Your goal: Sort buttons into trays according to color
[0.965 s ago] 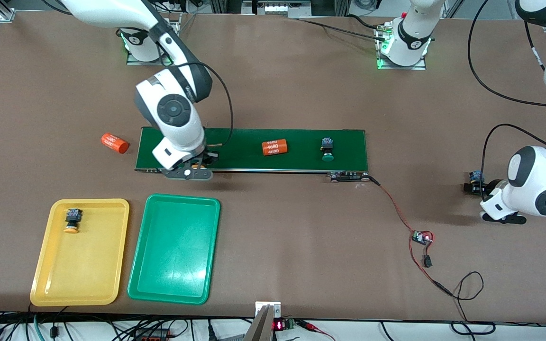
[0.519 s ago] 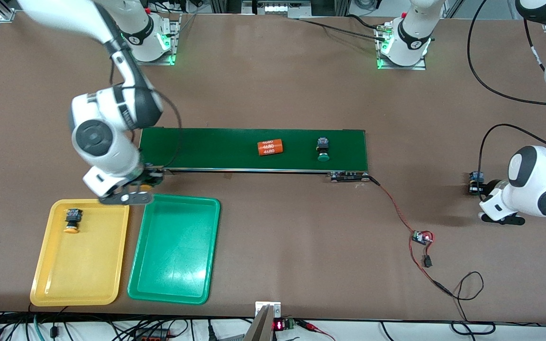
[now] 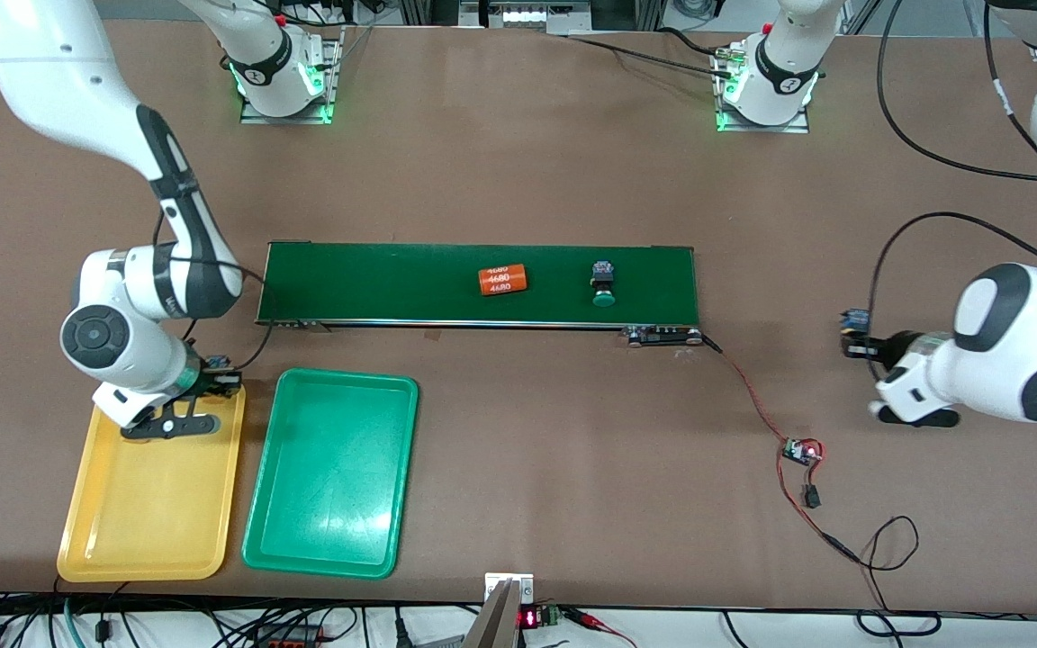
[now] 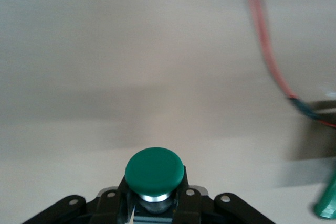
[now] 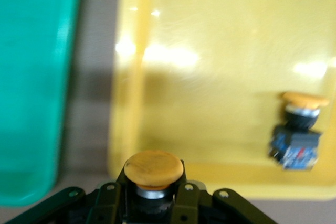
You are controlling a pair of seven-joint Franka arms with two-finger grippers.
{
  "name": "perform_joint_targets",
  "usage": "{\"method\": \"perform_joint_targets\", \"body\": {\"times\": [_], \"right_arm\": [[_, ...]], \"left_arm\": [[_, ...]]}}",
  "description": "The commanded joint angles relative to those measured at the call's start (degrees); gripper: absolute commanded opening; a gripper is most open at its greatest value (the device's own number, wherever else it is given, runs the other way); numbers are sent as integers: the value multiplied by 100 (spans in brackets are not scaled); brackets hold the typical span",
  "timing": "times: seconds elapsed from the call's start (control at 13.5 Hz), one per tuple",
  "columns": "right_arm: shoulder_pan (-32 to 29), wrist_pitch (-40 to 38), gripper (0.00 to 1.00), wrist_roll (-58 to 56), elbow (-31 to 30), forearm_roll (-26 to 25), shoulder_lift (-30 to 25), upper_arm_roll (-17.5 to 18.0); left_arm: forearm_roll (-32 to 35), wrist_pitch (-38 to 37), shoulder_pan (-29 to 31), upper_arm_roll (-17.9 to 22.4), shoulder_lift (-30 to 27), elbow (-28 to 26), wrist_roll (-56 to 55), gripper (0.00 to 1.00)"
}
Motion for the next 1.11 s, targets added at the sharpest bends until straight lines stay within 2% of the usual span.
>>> {"method": "perform_joint_targets", "body": {"times": [0.0,0.22,0.37,0.59,0.67,0.74,0.82,0.89,0.96,1.04], "right_arm": [[-79,367,7,-737,187,33,275,-321],[-308,964,7,-1222,231,33,477,-366],[-352,1202,13,-1258,240,42,601,-366],[-343,1300,19,-1206,240,59,645,-366],[-326,1309,19,-1162,240,59,671,-366],[-326,1335,19,-1153,266,68,689,-366],[-317,1413,23,-1153,267,68,715,-366],[-326,1510,48,-1153,258,77,741,-366],[-326,1606,87,-1144,258,120,759,-357],[-326,1694,94,-1196,258,260,759,-366]], "left_arm": [[-153,-254,-753,-142,-29,-15,-676,24],[-681,-79,-1439,-196,6,-23,-1641,24],[-690,-51,-1843,-187,59,-58,-1916,24],[-690,254,-2030,-178,86,-531,-2057,25],[-690,578,-1978,-178,86,-716,-2075,31],[-690,773,-2012,-178,94,-813,-2136,55],[-690,827,-2021,-178,94,-814,-2241,94],[-690,810,-1969,-187,68,-797,-2346,100],[-690,749,-1942,-205,25,-745,-2382,100],[-690,670,-1924,-222,-54,-709,-2383,100]]}}
